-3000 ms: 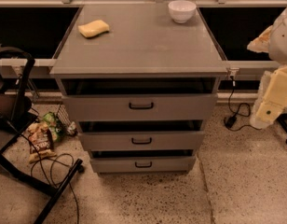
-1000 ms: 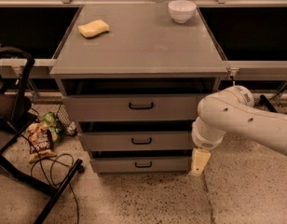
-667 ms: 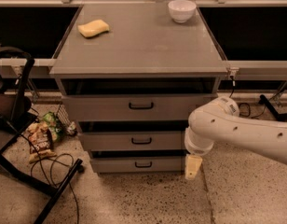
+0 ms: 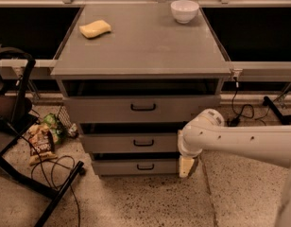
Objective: Open middle drawer
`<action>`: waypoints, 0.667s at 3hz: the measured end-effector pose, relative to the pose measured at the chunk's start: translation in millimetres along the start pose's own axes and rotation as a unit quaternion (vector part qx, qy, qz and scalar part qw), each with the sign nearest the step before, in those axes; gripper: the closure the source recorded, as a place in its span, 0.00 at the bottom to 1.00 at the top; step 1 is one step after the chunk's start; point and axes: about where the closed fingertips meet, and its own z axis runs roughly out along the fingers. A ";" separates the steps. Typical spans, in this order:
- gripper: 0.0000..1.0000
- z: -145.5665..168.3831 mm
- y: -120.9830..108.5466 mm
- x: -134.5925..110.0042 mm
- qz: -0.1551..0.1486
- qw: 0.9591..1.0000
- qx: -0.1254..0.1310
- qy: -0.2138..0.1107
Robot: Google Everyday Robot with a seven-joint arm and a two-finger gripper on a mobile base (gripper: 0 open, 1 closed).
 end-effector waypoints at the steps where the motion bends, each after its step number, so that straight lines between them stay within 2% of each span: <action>1: 0.00 24.8 -18.5 -5.9 -0.010 1.000 0.009 -0.005; 2: 0.00 53.3 -37.6 -10.3 -0.008 1.000 0.003 -0.005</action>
Offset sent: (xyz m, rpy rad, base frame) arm 0.0940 0.0193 -0.0605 0.0136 0.0039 -0.0027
